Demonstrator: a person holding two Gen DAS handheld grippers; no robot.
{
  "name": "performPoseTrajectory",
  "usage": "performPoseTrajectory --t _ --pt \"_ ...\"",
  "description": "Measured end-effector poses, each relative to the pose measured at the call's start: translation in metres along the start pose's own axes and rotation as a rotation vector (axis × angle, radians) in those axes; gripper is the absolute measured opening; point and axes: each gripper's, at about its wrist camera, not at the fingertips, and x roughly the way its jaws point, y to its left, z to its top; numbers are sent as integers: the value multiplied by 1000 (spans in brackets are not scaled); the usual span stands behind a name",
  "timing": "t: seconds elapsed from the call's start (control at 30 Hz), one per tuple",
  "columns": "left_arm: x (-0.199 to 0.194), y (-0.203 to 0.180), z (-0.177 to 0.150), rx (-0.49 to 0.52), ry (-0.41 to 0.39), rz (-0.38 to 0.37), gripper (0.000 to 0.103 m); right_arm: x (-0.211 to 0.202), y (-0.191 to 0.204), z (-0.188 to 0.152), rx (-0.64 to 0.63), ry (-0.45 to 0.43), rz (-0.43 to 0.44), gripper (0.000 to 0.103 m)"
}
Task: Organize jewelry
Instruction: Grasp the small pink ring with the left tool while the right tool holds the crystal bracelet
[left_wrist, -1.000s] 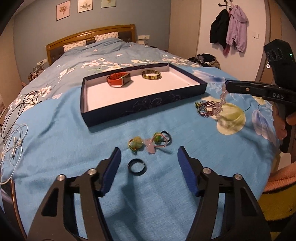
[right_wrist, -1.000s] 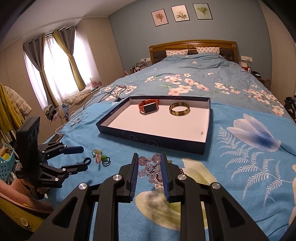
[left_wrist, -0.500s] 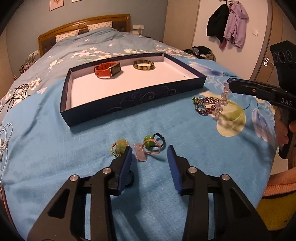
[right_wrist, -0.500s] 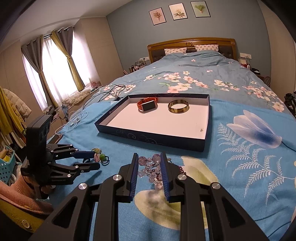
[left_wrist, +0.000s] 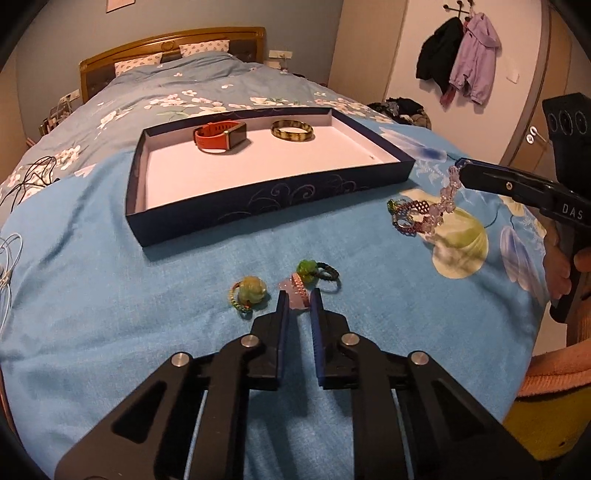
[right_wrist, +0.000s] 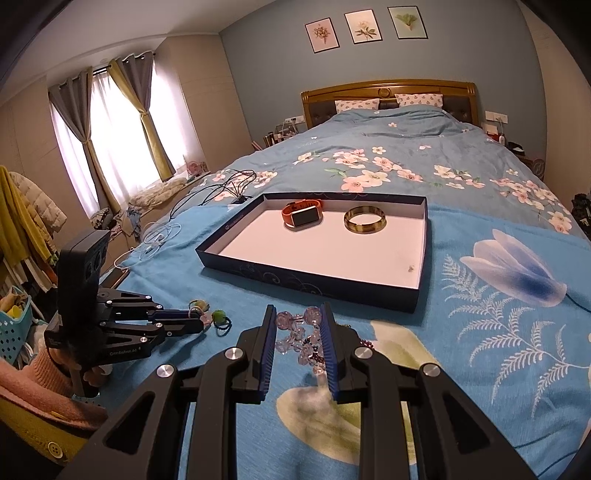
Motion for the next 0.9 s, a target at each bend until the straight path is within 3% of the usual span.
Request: performPoseTrajectory --t 0.9 --pt "-34 8 37 6 -142 -6 11 -1 2 38 -43 -69 6 22"
